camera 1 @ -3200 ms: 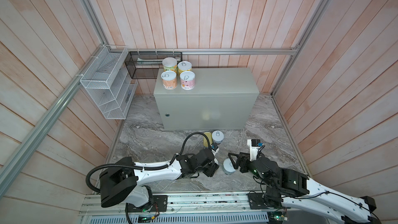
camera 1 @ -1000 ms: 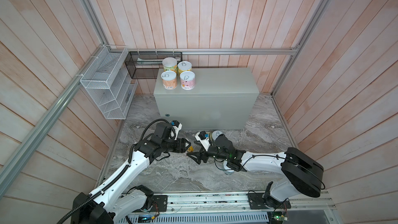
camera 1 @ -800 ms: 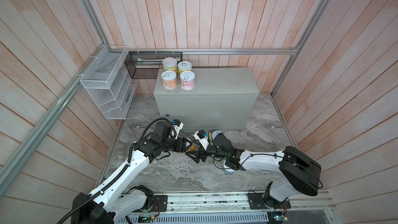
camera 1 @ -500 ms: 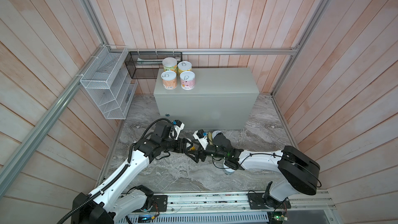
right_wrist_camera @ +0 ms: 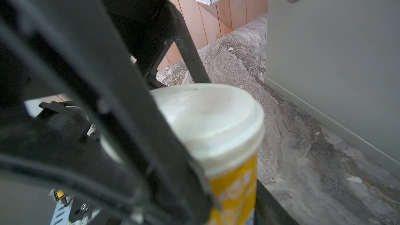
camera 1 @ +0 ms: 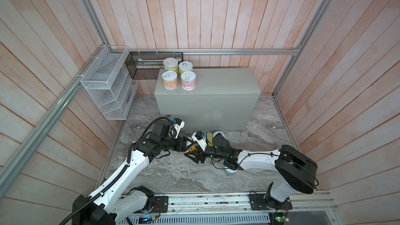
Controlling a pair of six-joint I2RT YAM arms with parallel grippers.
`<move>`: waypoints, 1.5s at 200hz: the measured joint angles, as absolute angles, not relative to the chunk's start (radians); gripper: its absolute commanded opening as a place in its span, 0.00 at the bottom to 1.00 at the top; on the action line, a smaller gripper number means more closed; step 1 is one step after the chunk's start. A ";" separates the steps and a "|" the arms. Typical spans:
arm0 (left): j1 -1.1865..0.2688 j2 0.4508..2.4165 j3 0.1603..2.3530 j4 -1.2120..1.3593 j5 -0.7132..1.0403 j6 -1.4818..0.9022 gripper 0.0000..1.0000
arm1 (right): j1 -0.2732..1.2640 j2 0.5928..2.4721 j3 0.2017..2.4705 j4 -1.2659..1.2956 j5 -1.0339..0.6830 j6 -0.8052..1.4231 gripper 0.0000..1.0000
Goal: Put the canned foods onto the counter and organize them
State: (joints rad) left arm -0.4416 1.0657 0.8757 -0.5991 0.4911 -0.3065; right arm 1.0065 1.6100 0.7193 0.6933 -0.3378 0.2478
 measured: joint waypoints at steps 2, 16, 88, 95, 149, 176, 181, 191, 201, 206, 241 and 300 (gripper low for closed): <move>-0.442 1.066 0.876 -0.599 0.492 -0.307 0.57 | 1.007 1.610 0.718 0.696 -0.338 0.249 0.66; -0.441 1.066 0.876 -0.596 0.493 -0.307 0.57 | 1.007 1.610 0.712 0.712 -0.337 0.255 0.66; -0.437 1.064 0.874 -0.579 0.501 -0.321 0.56 | 1.007 1.610 0.697 0.755 -0.329 0.272 0.71; -0.437 1.063 0.873 -0.575 0.504 -0.323 0.56 | 1.007 1.610 0.693 0.763 -0.323 0.276 0.72; -0.437 1.062 0.864 -0.552 0.519 -0.328 0.55 | 1.007 1.608 0.687 0.786 -0.297 0.290 0.73; -0.437 1.062 0.864 -0.544 0.524 -0.327 0.55 | 1.007 1.608 0.673 0.818 -0.290 0.300 0.73; -0.437 1.062 0.863 -0.542 0.525 -0.328 0.55 | 1.007 1.608 0.669 0.829 -0.288 0.301 0.73; -0.437 1.062 0.861 -0.537 0.529 -0.330 0.55 | 1.006 1.608 0.664 0.840 -0.287 0.305 0.73; -0.435 1.062 0.857 -0.531 0.532 -0.333 0.55 | 1.006 1.608 0.664 0.842 -0.285 0.308 0.73; -0.435 1.062 0.856 -0.529 0.532 -0.333 0.55 | 1.006 1.609 0.664 0.842 -0.285 0.308 0.73; -0.435 1.062 0.850 -0.532 0.545 -0.329 0.55 | 1.005 1.616 0.665 0.873 -0.277 0.315 0.78; -0.435 1.064 0.845 -0.529 0.549 -0.329 0.55 | 1.006 1.616 0.669 0.914 -0.274 0.315 0.69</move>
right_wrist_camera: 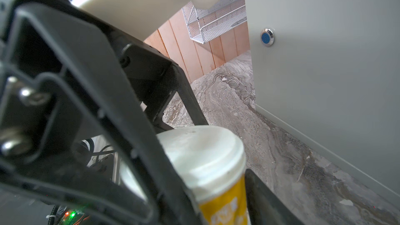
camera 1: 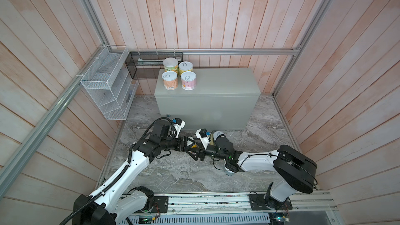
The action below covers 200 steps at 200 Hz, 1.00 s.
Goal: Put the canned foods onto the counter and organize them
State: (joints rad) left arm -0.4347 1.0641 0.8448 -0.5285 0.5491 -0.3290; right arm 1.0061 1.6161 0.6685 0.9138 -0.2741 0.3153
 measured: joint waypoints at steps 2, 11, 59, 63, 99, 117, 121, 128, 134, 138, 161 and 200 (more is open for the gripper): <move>-0.435 1.064 0.845 -0.527 0.549 -0.329 0.55 | 1.006 1.616 0.669 0.914 -0.274 0.315 0.69; -0.435 1.064 0.845 -0.527 0.549 -0.329 0.55 | 1.007 1.617 0.670 0.916 -0.278 0.312 0.67; -0.430 1.064 0.845 -0.526 0.548 -0.332 0.73 | 1.007 1.622 0.675 0.919 -0.286 0.311 0.59; -0.430 1.064 0.845 -0.526 0.549 -0.332 0.81 | 1.006 1.622 0.675 0.919 -0.286 0.311 0.59; -0.432 1.062 0.845 -0.515 0.557 -0.363 1.00 | 0.968 1.622 0.663 0.888 -0.218 0.341 0.57; -0.432 1.060 0.844 -0.511 0.557 -0.372 1.00 | 0.926 1.619 0.632 0.892 -0.185 0.369 0.57; -0.432 1.059 0.842 -0.508 0.557 -0.375 1.00 | 0.918 1.618 0.625 0.892 -0.177 0.376 0.57; -0.432 1.056 0.839 -0.505 0.556 -0.379 1.00 | 0.904 1.615 0.612 0.889 -0.165 0.384 0.57; -0.432 1.053 0.836 -0.504 0.556 -0.380 1.00 | 0.896 1.613 0.604 0.888 -0.154 0.391 0.57; -0.432 1.050 0.833 -0.504 0.554 -0.381 1.00 | 0.891 1.611 0.598 0.885 -0.149 0.394 0.57; -0.432 1.029 0.812 -0.498 0.538 -0.387 1.00 | 0.881 1.578 0.584 0.847 -0.108 0.402 0.57; -0.432 0.927 0.764 -0.435 0.482 -0.431 1.00 | 0.881 1.469 0.575 0.807 -0.045 0.401 0.57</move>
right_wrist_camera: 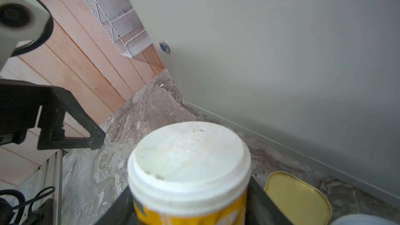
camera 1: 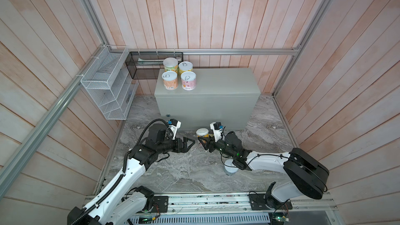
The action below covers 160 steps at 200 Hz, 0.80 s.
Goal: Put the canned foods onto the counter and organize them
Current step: 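Open the left gripper and draw it back while the right gripper lifts the yellow can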
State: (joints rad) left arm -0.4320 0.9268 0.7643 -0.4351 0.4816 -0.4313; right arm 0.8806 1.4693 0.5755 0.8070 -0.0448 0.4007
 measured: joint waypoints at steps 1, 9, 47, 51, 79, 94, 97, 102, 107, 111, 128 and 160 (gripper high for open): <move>-0.432 0.926 0.764 -0.434 0.481 -0.432 1.00 | 0.881 1.465 0.574 0.807 -0.043 0.401 0.57; -0.432 0.918 0.764 -0.415 0.468 -0.439 1.00 | 0.881 1.440 0.569 0.804 -0.031 0.401 0.57; -0.432 0.937 0.764 -0.373 0.416 -0.437 1.00 | 0.880 1.301 0.558 0.728 0.005 0.400 0.57; -0.432 0.937 0.764 -0.370 0.411 -0.437 1.00 | 0.880 1.282 0.558 0.715 0.007 0.401 0.57; -0.432 0.937 0.746 -0.290 0.383 -0.439 1.00 | 0.880 1.126 0.556 0.620 0.038 0.401 0.57; -0.432 0.937 0.709 -0.226 0.380 -0.445 1.00 | 0.880 1.039 0.556 0.566 0.060 0.397 0.57; -0.432 0.937 0.701 -0.213 0.379 -0.448 1.00 | 0.880 1.021 0.556 0.553 0.064 0.397 0.57; -0.432 0.939 0.685 -0.189 0.378 -0.452 1.00 | 0.880 0.996 0.556 0.535 0.071 0.395 0.57; -0.432 0.941 0.669 -0.169 0.376 -0.457 1.00 | 0.880 0.966 0.556 0.511 0.081 0.394 0.57; -0.432 0.944 0.657 -0.151 0.375 -0.460 1.00 | 0.880 0.949 0.556 0.498 0.086 0.393 0.57; -0.432 0.971 0.619 -0.093 0.361 -0.472 1.00 | 0.880 0.871 0.562 0.424 0.115 0.389 0.57; -0.432 0.991 0.543 0.029 0.351 -0.460 1.00 | 0.880 0.775 0.607 0.287 0.158 0.381 0.57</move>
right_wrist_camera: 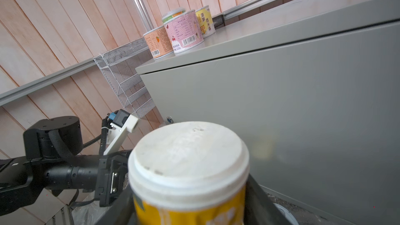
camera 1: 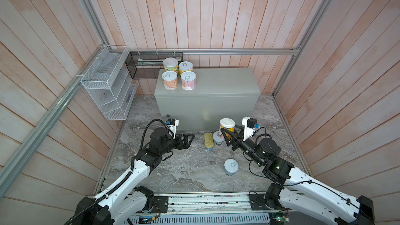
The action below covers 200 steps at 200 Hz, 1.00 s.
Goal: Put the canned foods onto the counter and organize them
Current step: 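Open the left gripper and draw it back while the right gripper lifts the yellow can, then carry the yellow can up onto the gray cabinet top with the right gripper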
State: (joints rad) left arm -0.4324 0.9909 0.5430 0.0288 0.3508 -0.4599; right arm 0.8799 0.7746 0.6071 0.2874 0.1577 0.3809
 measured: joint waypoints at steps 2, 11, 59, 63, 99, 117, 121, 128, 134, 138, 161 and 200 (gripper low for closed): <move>-0.433 0.991 0.537 0.039 0.348 -0.458 1.00 | 0.880 0.770 0.611 0.279 0.160 0.379 0.57; -0.434 0.989 0.503 0.079 0.334 -0.448 1.00 | 0.880 0.752 0.626 0.252 0.168 0.373 0.57; -0.446 0.981 0.289 0.291 0.302 -0.398 1.00 | 0.880 0.778 0.756 0.121 0.220 0.351 0.57; -0.448 0.979 0.274 0.307 0.300 -0.395 1.00 | 0.880 0.789 0.770 0.115 0.221 0.348 0.57; -0.463 0.957 0.189 0.422 0.281 -0.370 1.00 | 0.880 0.920 0.910 0.081 0.220 0.315 0.56; -0.483 0.924 0.183 0.457 0.269 -0.353 1.00 | 0.878 1.007 0.998 0.081 0.236 0.295 0.57; -0.488 0.915 0.182 0.463 0.263 -0.350 1.00 | 0.875 1.021 1.013 0.082 0.237 0.291 0.57; -0.497 0.900 0.180 0.472 0.253 -0.341 1.00 | 0.865 1.049 1.040 0.084 0.238 0.285 0.57; -0.504 0.888 0.178 0.480 0.243 -0.334 1.00 | 0.851 1.070 1.059 0.088 0.234 0.284 0.57; -0.507 0.881 0.176 0.485 0.235 -0.331 1.00 | 0.838 1.085 1.072 0.089 0.229 0.284 0.57; -0.512 0.863 0.163 0.497 0.192 -0.317 1.00 | 0.749 1.156 1.142 0.100 0.179 0.285 0.57; -0.512 0.908 0.162 0.512 0.167 -0.313 1.00 | 0.648 1.308 1.316 0.104 0.084 0.282 0.57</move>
